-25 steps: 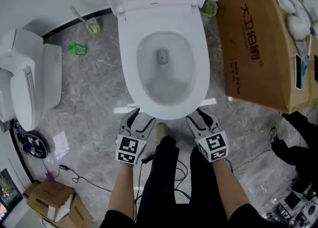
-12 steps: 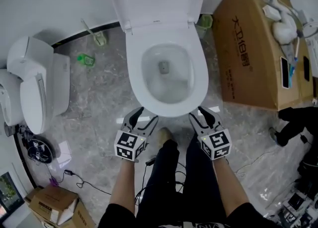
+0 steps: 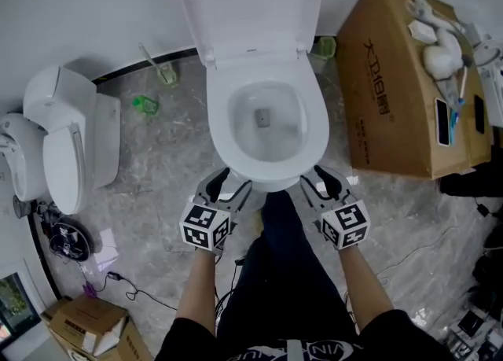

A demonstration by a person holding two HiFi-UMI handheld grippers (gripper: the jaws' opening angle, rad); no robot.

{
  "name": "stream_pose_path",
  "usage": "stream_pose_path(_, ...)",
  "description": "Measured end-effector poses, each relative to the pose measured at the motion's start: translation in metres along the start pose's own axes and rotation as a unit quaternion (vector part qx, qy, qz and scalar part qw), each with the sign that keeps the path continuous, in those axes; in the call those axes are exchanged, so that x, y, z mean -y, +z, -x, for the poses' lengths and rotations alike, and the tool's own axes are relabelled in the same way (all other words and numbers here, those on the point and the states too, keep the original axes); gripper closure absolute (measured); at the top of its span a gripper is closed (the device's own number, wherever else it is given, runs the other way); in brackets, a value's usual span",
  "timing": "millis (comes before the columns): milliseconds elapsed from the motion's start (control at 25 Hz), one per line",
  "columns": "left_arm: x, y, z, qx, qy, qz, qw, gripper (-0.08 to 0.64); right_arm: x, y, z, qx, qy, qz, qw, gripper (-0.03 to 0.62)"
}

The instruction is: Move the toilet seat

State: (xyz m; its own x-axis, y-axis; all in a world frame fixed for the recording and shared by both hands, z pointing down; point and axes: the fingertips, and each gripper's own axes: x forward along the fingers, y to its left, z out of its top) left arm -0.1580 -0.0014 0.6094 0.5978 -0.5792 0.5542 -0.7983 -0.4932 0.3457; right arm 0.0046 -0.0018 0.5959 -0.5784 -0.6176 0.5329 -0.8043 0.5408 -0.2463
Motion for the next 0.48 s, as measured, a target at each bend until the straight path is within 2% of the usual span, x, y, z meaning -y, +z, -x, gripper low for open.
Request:
stream_pose_path(320, -0.001, 0.045, 0.011, 0.021, -0.004, 0.020, 0.9996, 0.296, 0.000, 0.048, 0.005, 0.031, 0.007, -0.006, 0.999, 0.411)
stream_pose_path(440, -0.009, 0.064, 0.013, 0.025, 0.030, 0.008, 0.9992, 0.311, 0.003, 0.070, 0.005, 0.049, 0.009, -0.006, 0.999, 0.411)
stream_pose_path(480, -0.014, 0.071, 0.014, 0.023, 0.049, -0.001, 0.9985, 0.371, 0.004, 0.079, 0.006, 0.054, 0.009, -0.007, 0.998, 0.413)
